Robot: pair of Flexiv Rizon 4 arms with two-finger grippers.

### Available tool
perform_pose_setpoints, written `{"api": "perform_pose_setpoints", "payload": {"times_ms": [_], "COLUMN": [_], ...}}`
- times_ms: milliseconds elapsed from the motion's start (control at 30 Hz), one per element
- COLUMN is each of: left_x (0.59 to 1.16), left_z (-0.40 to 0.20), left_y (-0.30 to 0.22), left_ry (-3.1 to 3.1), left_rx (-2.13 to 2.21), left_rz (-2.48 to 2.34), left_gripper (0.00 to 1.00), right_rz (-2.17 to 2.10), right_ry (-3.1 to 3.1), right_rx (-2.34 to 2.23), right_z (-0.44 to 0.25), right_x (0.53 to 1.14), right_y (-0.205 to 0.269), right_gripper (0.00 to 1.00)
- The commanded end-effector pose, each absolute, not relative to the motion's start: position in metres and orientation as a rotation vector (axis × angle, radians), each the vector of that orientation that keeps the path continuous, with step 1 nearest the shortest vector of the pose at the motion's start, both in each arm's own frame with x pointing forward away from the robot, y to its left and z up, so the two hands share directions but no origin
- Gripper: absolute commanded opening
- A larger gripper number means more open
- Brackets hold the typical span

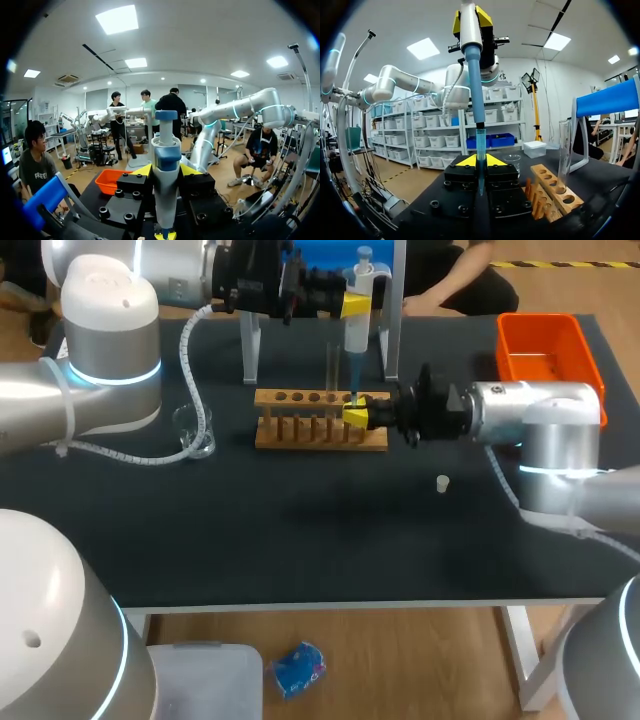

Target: Invert the test tube, pick up the pipette, mount the tip to pipette, aspirate from beaker and dispense into the tube, eject the tip, return the pipette, and cap with the stopper.

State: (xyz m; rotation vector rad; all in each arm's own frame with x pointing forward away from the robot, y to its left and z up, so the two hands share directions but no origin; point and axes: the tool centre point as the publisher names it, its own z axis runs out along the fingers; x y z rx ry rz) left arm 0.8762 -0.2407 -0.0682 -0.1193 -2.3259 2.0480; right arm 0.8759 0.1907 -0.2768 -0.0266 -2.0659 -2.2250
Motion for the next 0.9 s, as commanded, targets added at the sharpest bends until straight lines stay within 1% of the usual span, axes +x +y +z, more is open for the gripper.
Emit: {"api": "perform_pose_setpoints", "payload": {"times_ms": [33, 900], "left_x": [0.8759, 0.8759], "left_z": [-0.0707, -0.0707], "left_y": [-0.2402, -0.2402], "left_ry": [-2.325, -2.325], "left_rx": [-0.122, -0.122], "left_rz": [2.049, 2.049], "left_gripper": [0.00, 0.00], "right_rz": [-2.228, -2.224], "right_ry": [-2.076, -2.095], "right_rx": [-0.024, -0.005], "right_z": [-0.2722, -0.2719], "right_x": [0.8749, 0.8744], "right_y": [0.1909, 0.1914], "right_gripper": [0.00, 0.00]}}
